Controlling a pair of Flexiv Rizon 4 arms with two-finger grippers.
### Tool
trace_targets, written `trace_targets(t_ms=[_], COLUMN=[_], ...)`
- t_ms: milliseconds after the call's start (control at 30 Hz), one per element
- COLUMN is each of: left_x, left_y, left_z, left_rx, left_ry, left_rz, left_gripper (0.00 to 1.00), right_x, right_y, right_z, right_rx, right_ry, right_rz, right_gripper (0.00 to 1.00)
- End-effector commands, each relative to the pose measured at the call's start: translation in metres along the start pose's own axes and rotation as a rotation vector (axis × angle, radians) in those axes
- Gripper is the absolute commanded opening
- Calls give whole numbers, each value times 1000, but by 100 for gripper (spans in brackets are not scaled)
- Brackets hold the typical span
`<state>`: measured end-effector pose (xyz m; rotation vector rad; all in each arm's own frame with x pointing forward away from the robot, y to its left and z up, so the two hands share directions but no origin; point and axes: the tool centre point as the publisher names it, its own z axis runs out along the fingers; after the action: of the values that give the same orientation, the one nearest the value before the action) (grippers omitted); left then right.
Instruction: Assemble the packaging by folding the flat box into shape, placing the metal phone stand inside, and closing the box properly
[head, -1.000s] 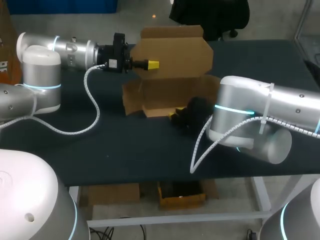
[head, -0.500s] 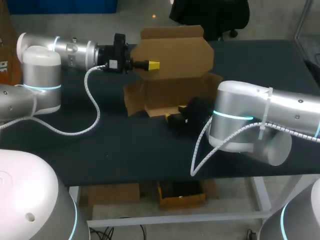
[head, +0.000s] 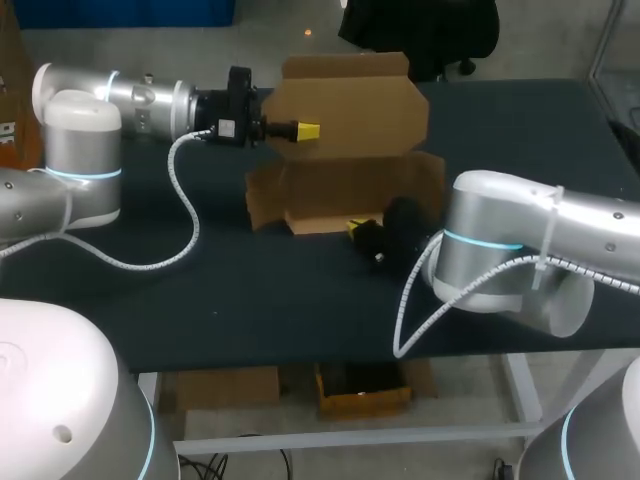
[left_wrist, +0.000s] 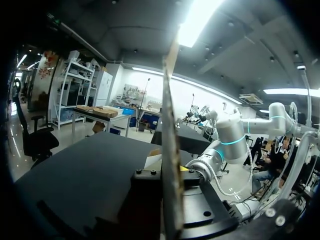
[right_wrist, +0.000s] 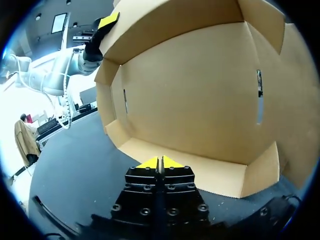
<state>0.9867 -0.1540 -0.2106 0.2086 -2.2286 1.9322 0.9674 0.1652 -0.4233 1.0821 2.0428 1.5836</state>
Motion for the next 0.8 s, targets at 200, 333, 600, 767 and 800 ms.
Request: trace_targets(t_ms=[200,333,600,767,800], left_x=[2,2,2,4,4], left_y=[-1,-1,-2,-1,-2], left_z=[1,1,1,2,2], left_rx=[-6,-6,-1,-1,-1], left_ry=[-3,-3,-2,3,3], left_rz=[3,1,4,4,5], left_gripper=[0,0,0,0,0], right_x=[3,6,13,5,4], right_y=[-2,5,18,17,17], right_z=[-2,-8,-16,-9,-7], right_rx=[-36,-56,-75,-63,-61], right_ry=[11,19,31,21,20], right_rz=[8,6,-31,-36,-36], right_gripper=[0,0,0,0,0])
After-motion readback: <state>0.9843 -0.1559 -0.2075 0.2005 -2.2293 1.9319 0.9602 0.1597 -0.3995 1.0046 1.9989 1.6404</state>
